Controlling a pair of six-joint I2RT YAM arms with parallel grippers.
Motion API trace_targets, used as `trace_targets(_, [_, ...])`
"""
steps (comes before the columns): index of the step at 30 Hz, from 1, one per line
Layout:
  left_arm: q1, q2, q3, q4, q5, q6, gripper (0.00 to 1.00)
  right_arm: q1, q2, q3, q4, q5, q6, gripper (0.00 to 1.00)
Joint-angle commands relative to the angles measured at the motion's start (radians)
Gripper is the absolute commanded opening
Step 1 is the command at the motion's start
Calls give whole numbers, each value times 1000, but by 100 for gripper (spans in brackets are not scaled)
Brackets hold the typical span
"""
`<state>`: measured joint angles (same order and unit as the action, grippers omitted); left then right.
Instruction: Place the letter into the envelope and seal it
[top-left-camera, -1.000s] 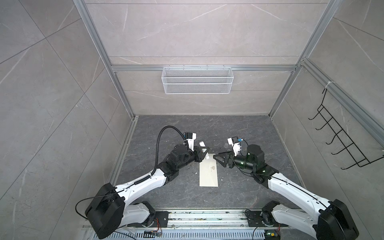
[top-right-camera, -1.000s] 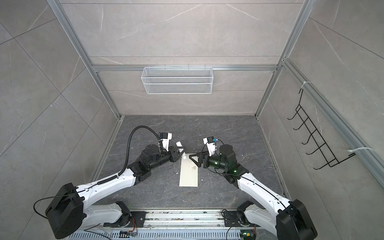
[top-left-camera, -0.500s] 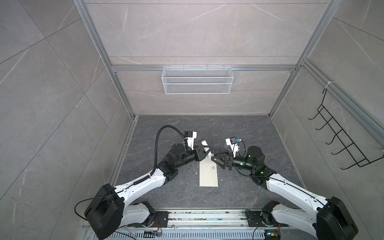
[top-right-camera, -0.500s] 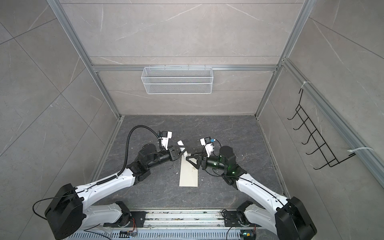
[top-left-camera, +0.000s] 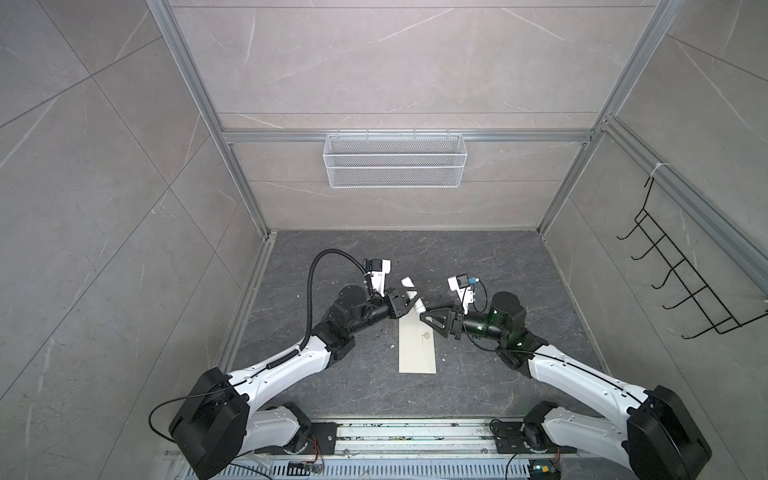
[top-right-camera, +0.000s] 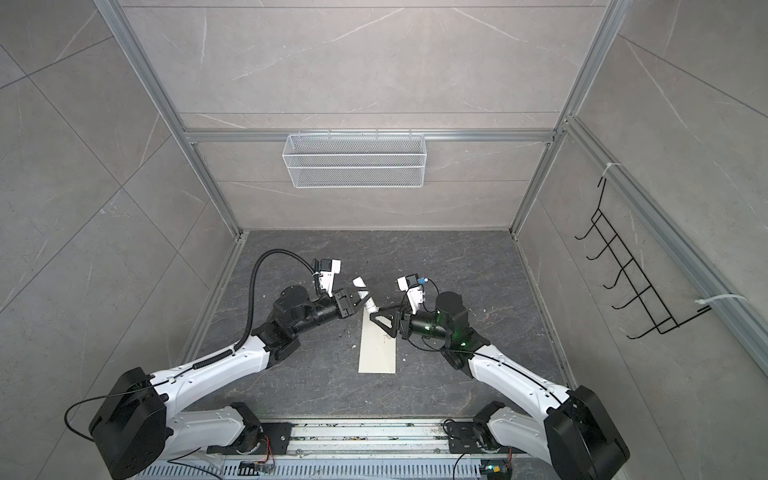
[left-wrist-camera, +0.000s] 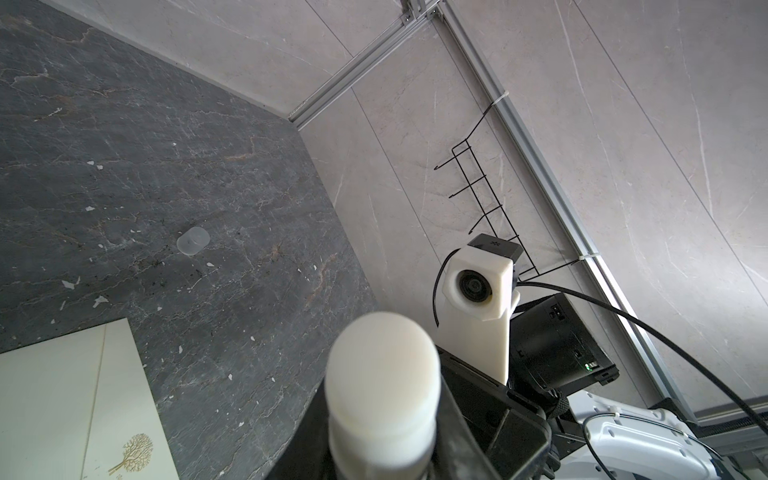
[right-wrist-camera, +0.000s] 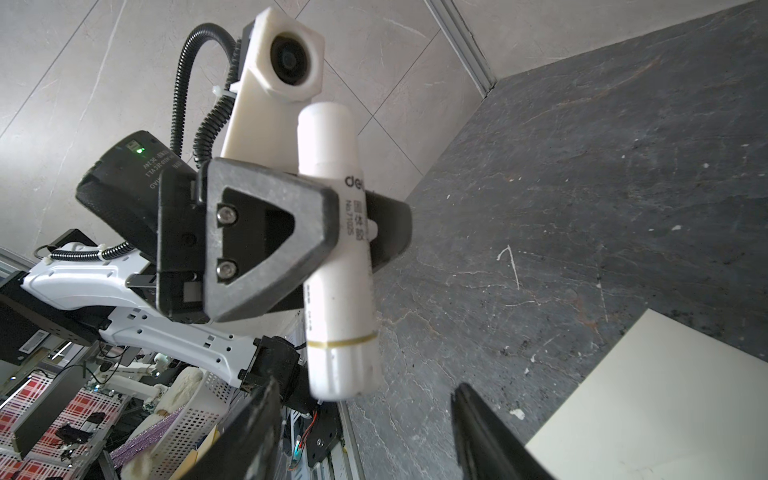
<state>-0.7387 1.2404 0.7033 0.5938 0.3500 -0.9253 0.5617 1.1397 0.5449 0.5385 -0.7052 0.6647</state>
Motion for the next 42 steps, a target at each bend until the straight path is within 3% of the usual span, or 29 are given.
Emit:
trace_targets(1, [7, -9, 10, 75, 33, -9, 0, 10, 13, 5, 54, -20, 18, 64])
trace_targets(17, [7, -3, 13, 62, 41, 3, 0, 38, 51, 38, 88, -11, 37, 46])
trace_targets(32, [7, 0, 14, 44, 41, 20, 0, 43, 69, 52, 113, 9, 67, 37])
trace_targets(42, [7, -1, 15, 14, 35, 44, 0, 43, 79, 68, 79, 34, 67, 17])
